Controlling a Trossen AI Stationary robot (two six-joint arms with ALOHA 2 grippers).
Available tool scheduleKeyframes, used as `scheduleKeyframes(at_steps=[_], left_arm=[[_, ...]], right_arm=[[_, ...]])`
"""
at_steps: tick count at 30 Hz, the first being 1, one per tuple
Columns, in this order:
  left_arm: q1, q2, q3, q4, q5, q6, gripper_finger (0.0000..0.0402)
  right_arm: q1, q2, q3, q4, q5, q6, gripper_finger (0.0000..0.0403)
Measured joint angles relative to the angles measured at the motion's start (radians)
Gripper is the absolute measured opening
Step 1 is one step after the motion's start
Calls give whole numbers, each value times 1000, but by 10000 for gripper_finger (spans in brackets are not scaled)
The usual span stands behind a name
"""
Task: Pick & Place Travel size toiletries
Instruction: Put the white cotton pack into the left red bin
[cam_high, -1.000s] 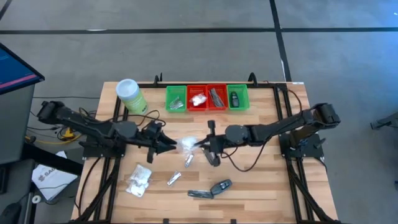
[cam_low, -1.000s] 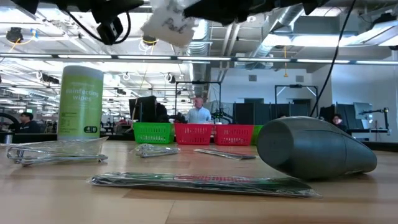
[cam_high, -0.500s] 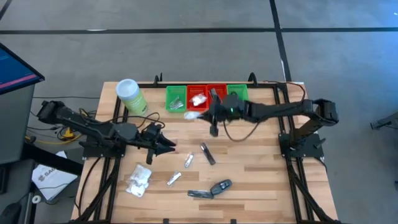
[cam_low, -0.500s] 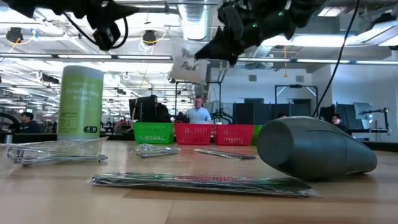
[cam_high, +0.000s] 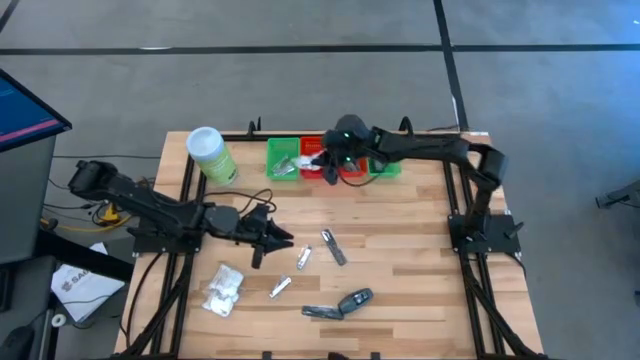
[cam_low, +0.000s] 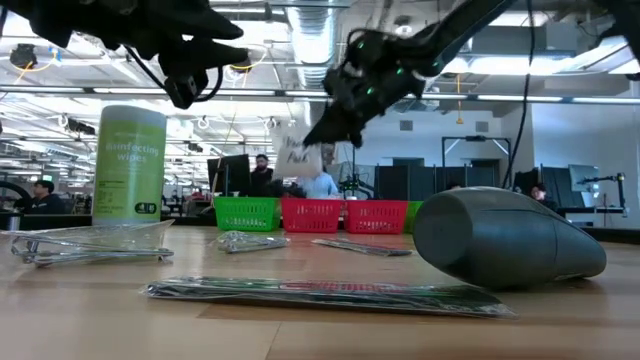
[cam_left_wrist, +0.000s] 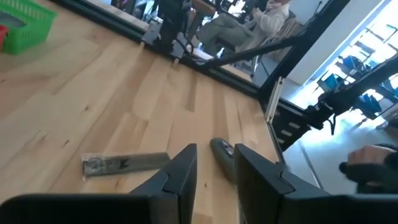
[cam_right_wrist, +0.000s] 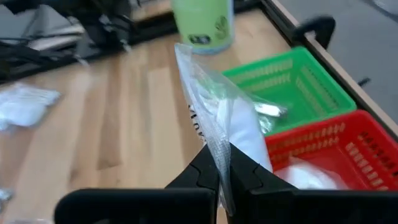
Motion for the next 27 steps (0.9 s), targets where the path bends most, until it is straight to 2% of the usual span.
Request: scheduleKeyframes(at_steps=[6, 8, 27], left_arm=[[-28, 10, 0, 12, 0, -9, 99], [-36, 8, 0, 13, 0, -9, 99], [-57, 8, 0, 25, -16, 13, 99]], right_arm=[[-52, 107, 135, -119, -2, -61, 0], [-67, 125, 166, -111, -9, -72, 0], [-199, 162, 174, -133, -154, -93, 0]])
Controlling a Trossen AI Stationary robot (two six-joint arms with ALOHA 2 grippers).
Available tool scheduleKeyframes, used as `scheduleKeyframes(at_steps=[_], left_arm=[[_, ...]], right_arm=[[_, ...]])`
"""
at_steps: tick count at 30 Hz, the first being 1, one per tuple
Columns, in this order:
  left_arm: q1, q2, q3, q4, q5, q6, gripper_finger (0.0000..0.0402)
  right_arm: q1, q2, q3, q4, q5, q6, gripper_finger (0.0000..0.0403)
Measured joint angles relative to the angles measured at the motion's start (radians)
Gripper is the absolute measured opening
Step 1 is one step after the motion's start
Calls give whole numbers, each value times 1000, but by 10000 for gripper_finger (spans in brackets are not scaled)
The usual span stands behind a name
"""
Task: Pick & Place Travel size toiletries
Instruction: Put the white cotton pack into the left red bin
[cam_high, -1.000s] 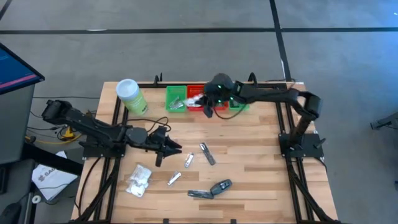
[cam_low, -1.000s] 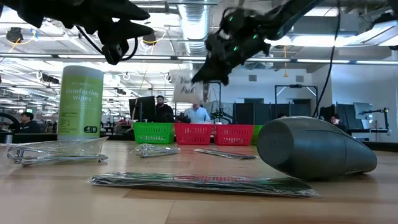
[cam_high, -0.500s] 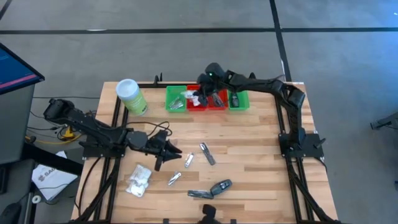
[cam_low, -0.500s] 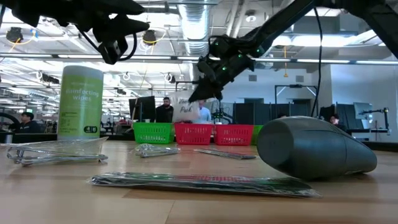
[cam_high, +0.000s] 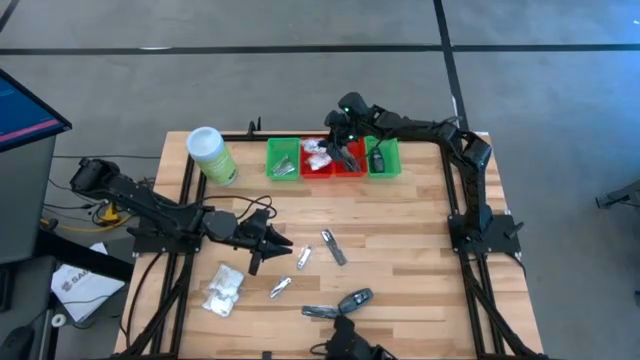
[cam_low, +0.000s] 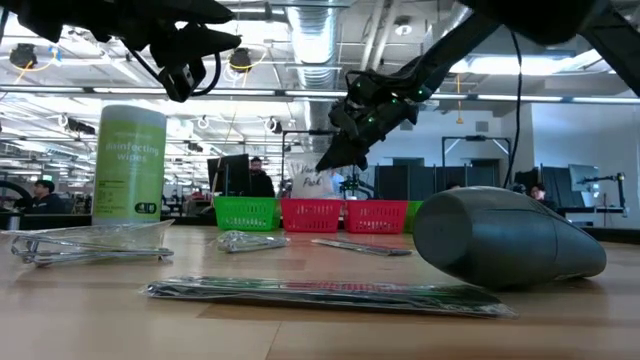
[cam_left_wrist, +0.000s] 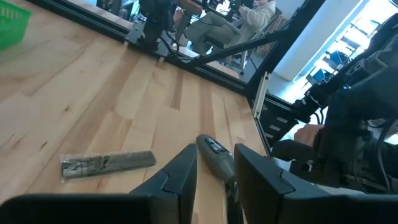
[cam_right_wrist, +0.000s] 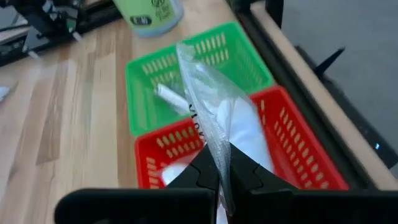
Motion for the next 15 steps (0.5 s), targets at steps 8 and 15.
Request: scheduleKeyframes(at_steps=[8, 15], left_arm=[[0, 0, 0, 1, -10, 0, 99], [0, 0, 0, 3, -10, 0, 99]], right_arm=[[-39, -2, -4, 53, -63, 16, 0], [-51, 54, -3, 96, -87, 42, 0]])
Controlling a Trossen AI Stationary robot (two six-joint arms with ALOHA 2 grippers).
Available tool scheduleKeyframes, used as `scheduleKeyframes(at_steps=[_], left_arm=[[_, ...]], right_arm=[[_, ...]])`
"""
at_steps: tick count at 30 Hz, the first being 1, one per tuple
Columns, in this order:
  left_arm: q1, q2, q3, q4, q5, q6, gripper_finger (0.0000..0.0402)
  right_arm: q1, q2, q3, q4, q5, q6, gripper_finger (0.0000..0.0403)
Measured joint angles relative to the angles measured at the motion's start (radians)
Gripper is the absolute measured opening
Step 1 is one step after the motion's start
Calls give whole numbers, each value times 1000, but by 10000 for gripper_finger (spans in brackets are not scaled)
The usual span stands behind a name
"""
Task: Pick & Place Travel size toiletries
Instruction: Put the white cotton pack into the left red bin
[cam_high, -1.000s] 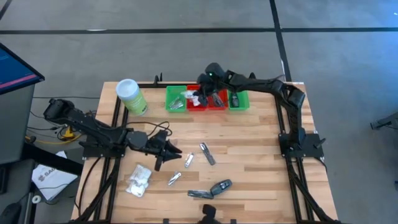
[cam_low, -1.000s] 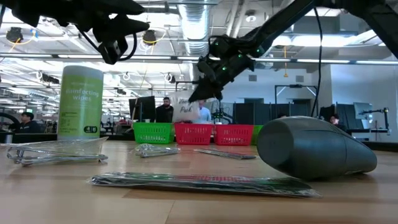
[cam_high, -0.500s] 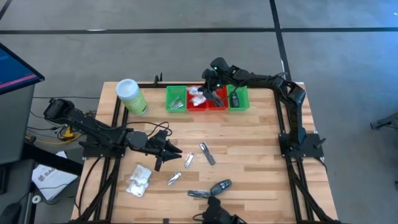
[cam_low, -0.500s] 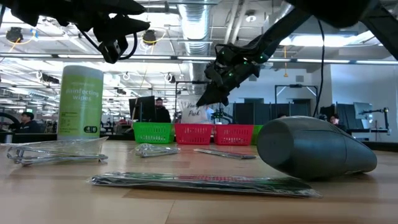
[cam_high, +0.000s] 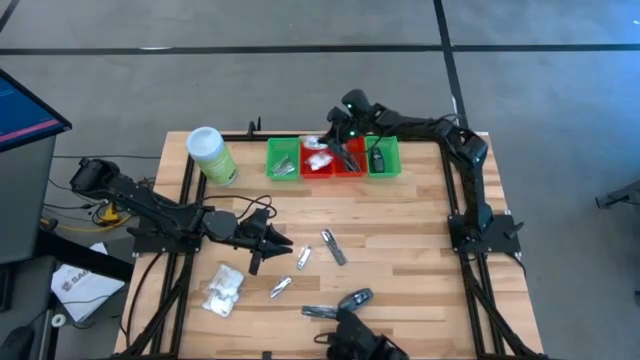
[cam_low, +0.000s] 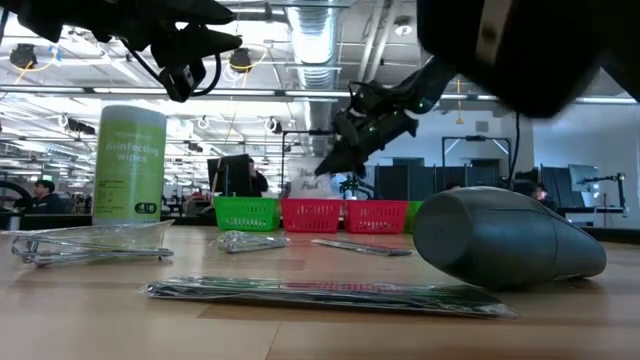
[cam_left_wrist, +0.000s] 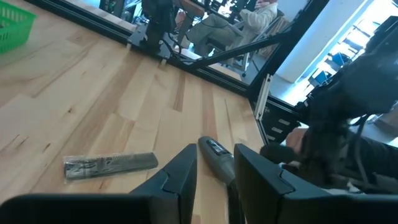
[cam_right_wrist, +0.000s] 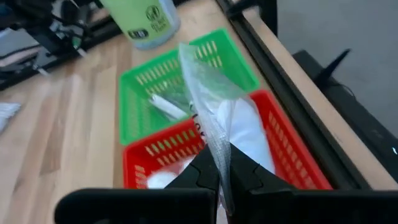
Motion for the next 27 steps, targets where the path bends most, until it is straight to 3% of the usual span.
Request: scheduleKeyframes(at_steps=[18, 27], left_arm=[[0, 0, 0, 6, 0, 27, 99], [0, 0, 0, 14, 0, 27, 99]], right_arm=[[-18, 42, 4, 21, -22, 5, 1], [-23, 42, 4, 23, -18, 4, 51]])
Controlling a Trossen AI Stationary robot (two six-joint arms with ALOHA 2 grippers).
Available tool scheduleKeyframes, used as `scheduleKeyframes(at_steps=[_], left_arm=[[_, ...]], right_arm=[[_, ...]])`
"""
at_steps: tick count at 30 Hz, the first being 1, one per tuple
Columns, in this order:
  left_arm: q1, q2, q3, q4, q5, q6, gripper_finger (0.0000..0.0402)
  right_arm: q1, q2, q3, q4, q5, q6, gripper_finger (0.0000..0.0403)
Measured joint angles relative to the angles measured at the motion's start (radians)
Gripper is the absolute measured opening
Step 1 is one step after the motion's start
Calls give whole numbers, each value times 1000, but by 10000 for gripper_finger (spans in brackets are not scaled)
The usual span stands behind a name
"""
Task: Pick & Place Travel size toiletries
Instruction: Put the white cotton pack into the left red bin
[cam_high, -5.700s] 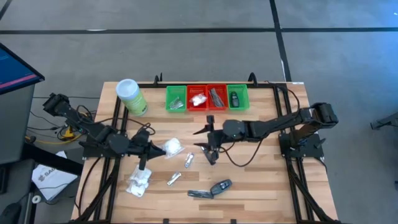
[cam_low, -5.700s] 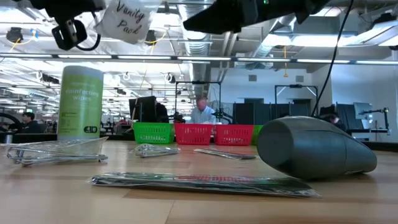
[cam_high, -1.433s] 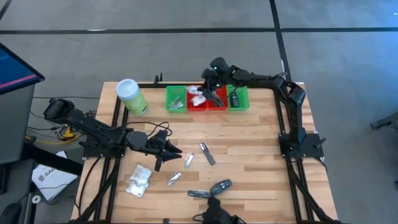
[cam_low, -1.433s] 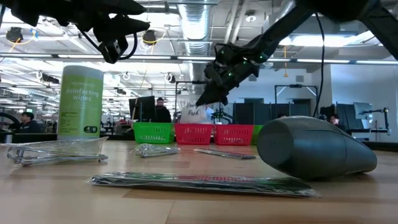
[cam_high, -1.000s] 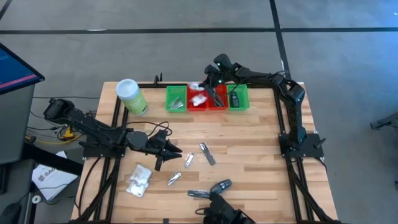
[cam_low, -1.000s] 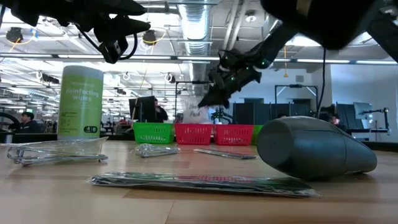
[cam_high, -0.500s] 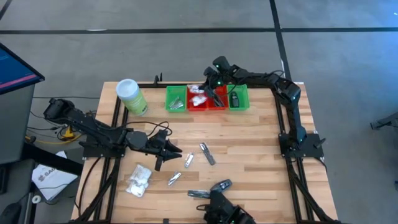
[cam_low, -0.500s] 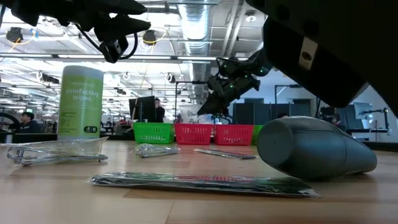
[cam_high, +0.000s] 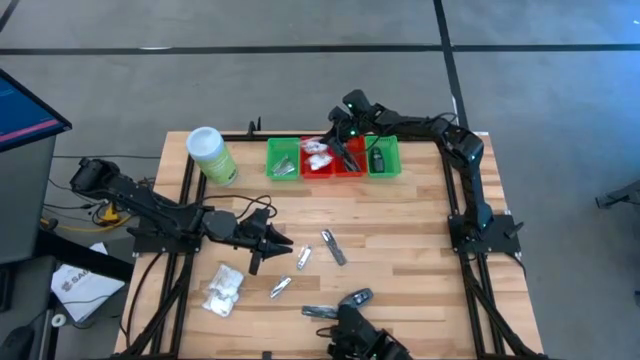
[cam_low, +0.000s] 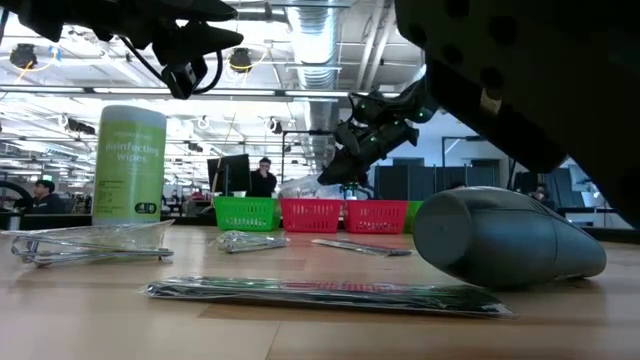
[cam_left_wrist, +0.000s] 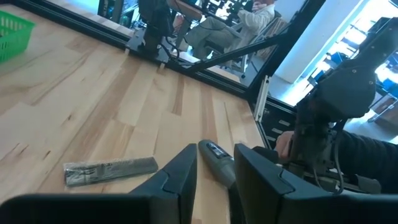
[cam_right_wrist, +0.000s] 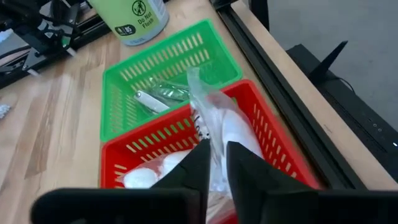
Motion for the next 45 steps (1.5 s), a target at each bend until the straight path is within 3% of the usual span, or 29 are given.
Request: scheduleKeyframes(at_steps=[8, 31, 37, 45], left_arm=[[0, 0, 0, 9, 0, 0, 99], [-3, 0, 0, 17, 2, -4, 99], [-48, 0, 1, -13, 4, -4, 99], [-145, 0, 1, -113, 7, -73, 99]], right_arm=[[-1, 0, 0, 27, 156, -3, 72], [-4, -61, -1, 70, 210, 75, 72], [69, -171, 1, -13, 190, 45, 72], [262, -224, -1, -228, 153, -55, 72]])
